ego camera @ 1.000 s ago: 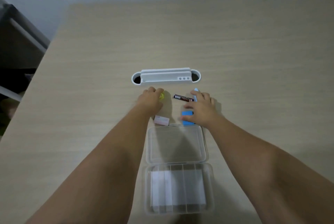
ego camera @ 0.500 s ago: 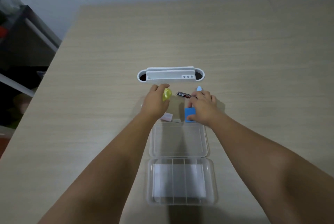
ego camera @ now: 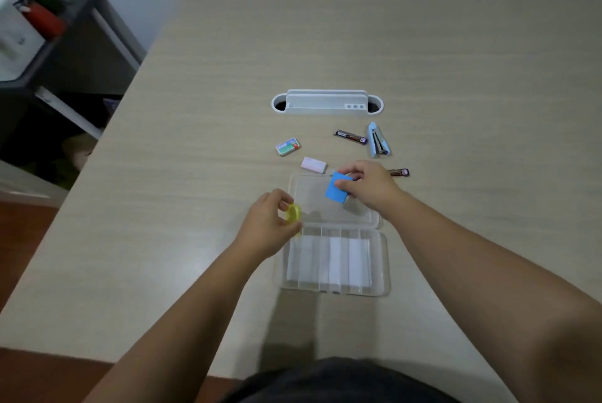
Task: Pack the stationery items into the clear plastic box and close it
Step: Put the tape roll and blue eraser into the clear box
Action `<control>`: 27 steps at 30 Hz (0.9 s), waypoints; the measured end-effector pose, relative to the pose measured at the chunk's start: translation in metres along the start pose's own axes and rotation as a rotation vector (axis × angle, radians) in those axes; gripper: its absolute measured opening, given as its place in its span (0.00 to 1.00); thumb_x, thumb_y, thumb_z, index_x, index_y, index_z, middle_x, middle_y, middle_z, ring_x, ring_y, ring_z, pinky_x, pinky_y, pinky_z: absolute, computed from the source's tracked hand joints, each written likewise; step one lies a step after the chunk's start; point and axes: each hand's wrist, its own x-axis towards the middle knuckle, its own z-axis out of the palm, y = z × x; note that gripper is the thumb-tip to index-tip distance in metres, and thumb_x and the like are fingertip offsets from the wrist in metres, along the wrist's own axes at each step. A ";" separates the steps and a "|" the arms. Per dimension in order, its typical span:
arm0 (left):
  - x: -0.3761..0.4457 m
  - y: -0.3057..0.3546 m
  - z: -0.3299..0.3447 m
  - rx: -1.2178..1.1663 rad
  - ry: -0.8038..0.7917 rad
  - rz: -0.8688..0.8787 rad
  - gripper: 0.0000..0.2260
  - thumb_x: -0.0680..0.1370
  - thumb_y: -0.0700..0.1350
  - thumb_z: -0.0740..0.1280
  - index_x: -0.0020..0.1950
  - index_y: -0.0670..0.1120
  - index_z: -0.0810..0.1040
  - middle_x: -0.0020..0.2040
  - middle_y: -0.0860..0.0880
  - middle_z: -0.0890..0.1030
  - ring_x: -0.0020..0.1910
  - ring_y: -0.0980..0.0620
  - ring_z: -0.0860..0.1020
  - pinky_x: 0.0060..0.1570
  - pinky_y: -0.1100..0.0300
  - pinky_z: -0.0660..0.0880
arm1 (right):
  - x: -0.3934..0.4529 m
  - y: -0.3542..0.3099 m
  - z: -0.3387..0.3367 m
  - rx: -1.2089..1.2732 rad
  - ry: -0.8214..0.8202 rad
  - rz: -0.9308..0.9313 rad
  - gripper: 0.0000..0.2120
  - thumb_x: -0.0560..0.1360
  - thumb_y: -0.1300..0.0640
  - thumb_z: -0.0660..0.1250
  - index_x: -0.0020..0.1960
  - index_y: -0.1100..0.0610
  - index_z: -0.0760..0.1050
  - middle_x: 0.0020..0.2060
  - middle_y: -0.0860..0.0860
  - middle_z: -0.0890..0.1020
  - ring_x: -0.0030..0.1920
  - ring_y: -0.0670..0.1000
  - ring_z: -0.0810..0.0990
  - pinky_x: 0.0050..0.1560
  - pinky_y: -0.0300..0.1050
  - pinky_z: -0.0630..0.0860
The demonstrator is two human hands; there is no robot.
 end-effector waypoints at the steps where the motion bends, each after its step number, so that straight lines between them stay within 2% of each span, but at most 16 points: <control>1: -0.009 -0.006 0.002 0.014 -0.002 0.001 0.15 0.70 0.47 0.74 0.55 0.51 0.75 0.53 0.51 0.76 0.41 0.51 0.83 0.43 0.56 0.78 | -0.008 0.003 0.005 0.031 -0.050 0.027 0.11 0.70 0.62 0.73 0.51 0.55 0.80 0.40 0.54 0.78 0.38 0.50 0.78 0.43 0.44 0.80; 3: -0.026 -0.015 0.009 0.045 -0.002 0.003 0.15 0.70 0.48 0.74 0.55 0.52 0.75 0.53 0.51 0.76 0.41 0.51 0.82 0.43 0.56 0.79 | -0.023 0.011 0.014 0.056 -0.151 0.083 0.12 0.70 0.64 0.73 0.53 0.59 0.80 0.42 0.57 0.79 0.36 0.49 0.79 0.41 0.40 0.80; 6: -0.045 -0.027 0.021 0.118 -0.033 0.028 0.17 0.71 0.49 0.73 0.57 0.52 0.74 0.55 0.52 0.76 0.46 0.52 0.80 0.45 0.57 0.78 | -0.043 0.022 0.026 0.046 -0.235 0.152 0.15 0.70 0.66 0.71 0.57 0.62 0.79 0.48 0.61 0.82 0.39 0.51 0.81 0.47 0.42 0.81; 10: -0.052 -0.037 0.029 0.299 -0.040 0.118 0.20 0.73 0.53 0.71 0.63 0.52 0.74 0.58 0.52 0.75 0.58 0.49 0.75 0.52 0.53 0.76 | -0.058 0.030 0.041 0.026 -0.229 0.207 0.16 0.71 0.69 0.69 0.58 0.64 0.78 0.47 0.60 0.81 0.45 0.54 0.81 0.54 0.47 0.80; 13: -0.051 -0.043 0.033 0.321 -0.011 0.109 0.20 0.75 0.55 0.69 0.65 0.52 0.75 0.60 0.51 0.72 0.59 0.48 0.72 0.55 0.56 0.74 | -0.064 0.032 0.050 -0.007 -0.225 0.229 0.15 0.70 0.68 0.69 0.56 0.62 0.80 0.48 0.59 0.81 0.47 0.56 0.83 0.56 0.49 0.80; 16: -0.054 -0.051 0.035 0.315 0.010 0.085 0.20 0.76 0.58 0.67 0.67 0.53 0.75 0.60 0.50 0.71 0.59 0.48 0.71 0.57 0.55 0.73 | -0.068 0.031 0.059 -0.113 -0.191 0.208 0.12 0.69 0.67 0.71 0.52 0.59 0.80 0.44 0.56 0.81 0.44 0.54 0.83 0.53 0.49 0.82; 19: -0.056 -0.057 0.037 0.304 -0.009 0.099 0.20 0.78 0.55 0.64 0.70 0.55 0.72 0.59 0.50 0.71 0.58 0.47 0.71 0.56 0.54 0.74 | -0.071 0.031 0.068 -0.259 -0.141 0.157 0.11 0.69 0.63 0.73 0.51 0.57 0.81 0.44 0.53 0.81 0.46 0.54 0.83 0.52 0.47 0.81; 22: -0.057 -0.061 0.039 0.267 -0.020 0.109 0.20 0.79 0.52 0.64 0.71 0.56 0.70 0.60 0.50 0.71 0.58 0.48 0.72 0.57 0.56 0.74 | -0.074 0.031 0.074 -0.368 -0.142 0.104 0.11 0.69 0.60 0.74 0.52 0.56 0.82 0.46 0.52 0.81 0.44 0.51 0.79 0.42 0.41 0.77; 25: -0.057 -0.061 0.040 0.201 -0.005 0.109 0.19 0.79 0.51 0.64 0.71 0.55 0.70 0.62 0.51 0.70 0.60 0.50 0.72 0.60 0.56 0.73 | -0.074 0.034 0.079 -0.436 -0.124 0.075 0.13 0.69 0.58 0.75 0.53 0.54 0.81 0.50 0.53 0.81 0.43 0.50 0.77 0.41 0.40 0.73; 27: -0.054 -0.058 0.038 0.139 0.038 0.107 0.18 0.79 0.51 0.65 0.69 0.56 0.72 0.62 0.52 0.70 0.60 0.51 0.71 0.62 0.57 0.73 | -0.074 0.034 0.076 -0.435 -0.118 0.063 0.15 0.67 0.55 0.76 0.53 0.53 0.79 0.47 0.51 0.78 0.43 0.50 0.76 0.41 0.41 0.73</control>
